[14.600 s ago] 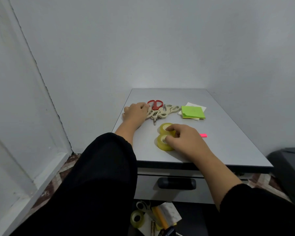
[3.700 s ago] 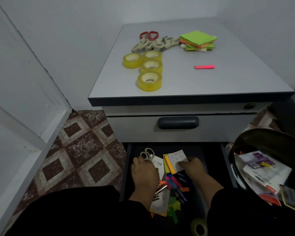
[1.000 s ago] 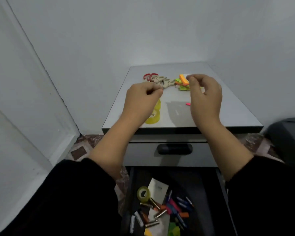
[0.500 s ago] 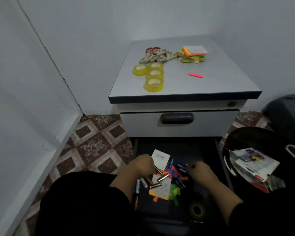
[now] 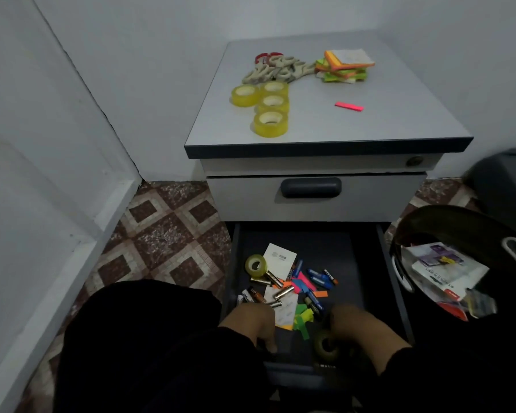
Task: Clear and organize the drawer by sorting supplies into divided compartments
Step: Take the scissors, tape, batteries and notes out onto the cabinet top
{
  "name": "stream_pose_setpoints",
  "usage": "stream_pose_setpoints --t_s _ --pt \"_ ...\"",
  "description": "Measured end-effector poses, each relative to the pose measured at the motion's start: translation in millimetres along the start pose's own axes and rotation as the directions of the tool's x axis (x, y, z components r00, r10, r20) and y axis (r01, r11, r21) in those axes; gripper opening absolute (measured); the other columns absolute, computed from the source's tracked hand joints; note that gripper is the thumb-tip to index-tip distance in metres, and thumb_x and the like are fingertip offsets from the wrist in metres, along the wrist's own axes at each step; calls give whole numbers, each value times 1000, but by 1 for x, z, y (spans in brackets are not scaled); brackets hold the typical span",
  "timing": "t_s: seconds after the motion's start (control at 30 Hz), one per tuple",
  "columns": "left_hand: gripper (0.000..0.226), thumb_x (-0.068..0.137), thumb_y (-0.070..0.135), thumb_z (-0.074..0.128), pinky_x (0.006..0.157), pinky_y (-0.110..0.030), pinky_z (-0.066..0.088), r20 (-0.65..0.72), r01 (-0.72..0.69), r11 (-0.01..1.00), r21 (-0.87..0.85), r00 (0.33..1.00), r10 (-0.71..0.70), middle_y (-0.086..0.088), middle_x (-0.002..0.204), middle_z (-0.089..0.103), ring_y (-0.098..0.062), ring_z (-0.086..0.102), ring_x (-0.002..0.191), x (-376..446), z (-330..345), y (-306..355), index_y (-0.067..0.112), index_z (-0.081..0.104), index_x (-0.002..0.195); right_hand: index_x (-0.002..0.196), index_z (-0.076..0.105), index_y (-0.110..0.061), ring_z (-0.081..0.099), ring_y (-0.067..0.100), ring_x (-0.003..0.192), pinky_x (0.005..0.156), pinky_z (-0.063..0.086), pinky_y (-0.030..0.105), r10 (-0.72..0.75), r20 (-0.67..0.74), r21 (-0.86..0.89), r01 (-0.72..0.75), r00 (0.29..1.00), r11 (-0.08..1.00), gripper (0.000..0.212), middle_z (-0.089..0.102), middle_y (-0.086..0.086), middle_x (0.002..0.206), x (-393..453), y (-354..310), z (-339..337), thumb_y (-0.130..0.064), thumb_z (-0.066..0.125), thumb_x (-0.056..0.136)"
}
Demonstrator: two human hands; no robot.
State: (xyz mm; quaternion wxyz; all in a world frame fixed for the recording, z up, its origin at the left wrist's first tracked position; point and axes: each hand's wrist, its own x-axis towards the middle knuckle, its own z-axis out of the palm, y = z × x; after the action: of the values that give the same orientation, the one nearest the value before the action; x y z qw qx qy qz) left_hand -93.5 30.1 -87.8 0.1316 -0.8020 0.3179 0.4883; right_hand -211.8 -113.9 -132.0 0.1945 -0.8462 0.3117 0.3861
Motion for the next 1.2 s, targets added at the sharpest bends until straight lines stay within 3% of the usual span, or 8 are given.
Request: stream_pose_setpoints --t_s 0.07,0.17,0.3,0.47,0.63,0.87,1.1,1.2 --pt "37 90 14 64 91 -39 50 -78 11 992 -123 997 -21 -21 123 61 -32 62 107 4 -10 0 -7 55 120 112 62 -11 65 22 101 79 52 29 -9 5 54 9 1000 998 35 65 9 111 -3 -4 -7 -28 68 83" --pt "25 94 5 47 86 -36 51 -391 -1 994 -106 920 -41 -18 116 64 -29 63 103 12 -23 -8 -3 60 113 84 58 -16 67 15 62 53 51 25 -63 18 403 51 998 914 10 67 4 80 -2 -11 -11 -18 68 83" --pt "34 92 2 47 90 -33 47 -577 19 993 -114 813 -81 -16 128 54 -28 58 111 27 -26 -16 1 52 126 90 59 -17 64 14 59 50 50 24 -90 -132 671 156 987 725 8 66 5 77 2 -20 -12 -10 63 88" --pt "56 90 -1 44 95 -37 43 -561 -79 978 -195 827 -45 -19 152 23 -33 54 117 38 -20 -19 5 30 145 92 71 -18 63 13 84 74 50 24 -50 -273 582 206 961 787 14 67 2 94 9 -25 -9 -10 62 86" --pt "59 91 2 48 98 -37 44 -536 -83 969 -232 842 -56 -18 153 16 -32 53 118 47 -16 -21 6 28 146 106 71 -12 59 15 81 67 43 23 -16 -283 604 191 959 774 22 69 8 102 18 -47 -4 -11 54 91" --pt "73 86 -4 53 100 -31 40 -564 -201 923 -329 826 -21 -12 159 -9 -31 41 133 52 -12 -23 12 19 149 103 67 1 63 31 97 69 45 27 174 -308 671 84 935 736 21 67 18 105 23 -60 3 -8 52 92" --pt "74 79 -9 55 104 -28 36 -588 -296 895 -334 807 48 -6 161 -5 -29 29 140 63 -8 -25 14 26 144 124 54 -15 53 28 112 86 45 30 66 -572 436 235 818 869 34 56 9 124 33 -60 -10 -12 54 91" --pt "64 81 -3 60 101 -26 37 -608 -323 895 -307 790 77 -6 160 1 -29 34 137 67 -6 -26 13 35 137 142 38 -17 41 31 127 102 38 37 -74 -507 271 240 859 932 55 40 8 145 49 -62 -27 -17 53 89"
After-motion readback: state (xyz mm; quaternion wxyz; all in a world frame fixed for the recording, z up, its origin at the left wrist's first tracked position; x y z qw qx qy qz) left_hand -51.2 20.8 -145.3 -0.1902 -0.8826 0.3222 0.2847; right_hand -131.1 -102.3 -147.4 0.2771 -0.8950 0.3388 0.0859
